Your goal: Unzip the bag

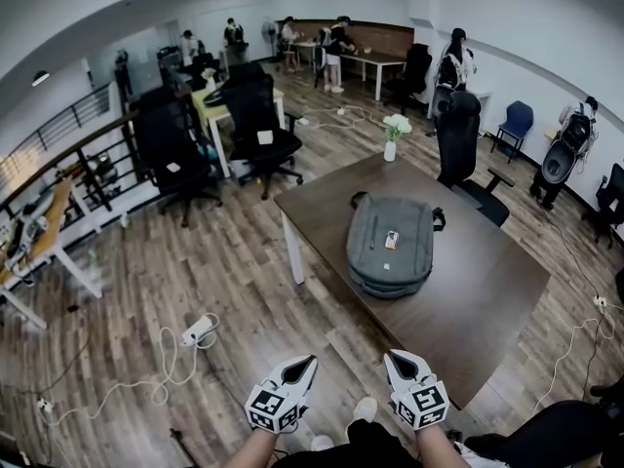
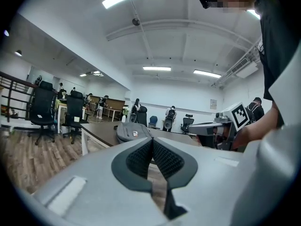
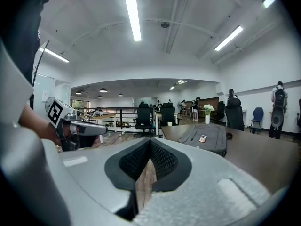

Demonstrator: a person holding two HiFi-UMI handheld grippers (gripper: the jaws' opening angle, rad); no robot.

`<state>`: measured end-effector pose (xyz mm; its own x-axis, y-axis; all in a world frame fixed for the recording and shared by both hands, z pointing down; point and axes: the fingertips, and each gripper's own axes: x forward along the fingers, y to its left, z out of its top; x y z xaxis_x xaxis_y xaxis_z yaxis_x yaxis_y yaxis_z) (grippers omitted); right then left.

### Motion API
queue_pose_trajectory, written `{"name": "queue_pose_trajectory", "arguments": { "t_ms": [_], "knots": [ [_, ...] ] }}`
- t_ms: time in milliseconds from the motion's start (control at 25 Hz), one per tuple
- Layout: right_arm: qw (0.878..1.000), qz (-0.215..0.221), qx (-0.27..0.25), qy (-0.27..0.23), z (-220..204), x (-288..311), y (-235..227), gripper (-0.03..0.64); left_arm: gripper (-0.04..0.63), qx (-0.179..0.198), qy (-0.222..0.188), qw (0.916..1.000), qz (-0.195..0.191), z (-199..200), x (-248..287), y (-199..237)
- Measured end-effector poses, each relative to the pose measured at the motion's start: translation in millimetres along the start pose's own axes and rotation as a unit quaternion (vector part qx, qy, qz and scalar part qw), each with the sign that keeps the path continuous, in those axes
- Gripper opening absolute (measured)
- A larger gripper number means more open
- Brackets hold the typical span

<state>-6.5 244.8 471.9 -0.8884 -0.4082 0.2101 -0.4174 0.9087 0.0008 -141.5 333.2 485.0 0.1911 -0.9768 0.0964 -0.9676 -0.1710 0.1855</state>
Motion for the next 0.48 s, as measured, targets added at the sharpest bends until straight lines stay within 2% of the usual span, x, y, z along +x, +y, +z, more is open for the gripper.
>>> {"name": "queue_pose_trajectory", "arguments": {
  "t_ms": [480],
  "knots": [
    [1.000, -0.012, 0.016, -0.001, 4.9, 74.0, -83.8, 0.003, 0.017, 0.012, 0.025, 0.9995, -0.014, 11.8, 100.3, 43.2]
  ]
}}
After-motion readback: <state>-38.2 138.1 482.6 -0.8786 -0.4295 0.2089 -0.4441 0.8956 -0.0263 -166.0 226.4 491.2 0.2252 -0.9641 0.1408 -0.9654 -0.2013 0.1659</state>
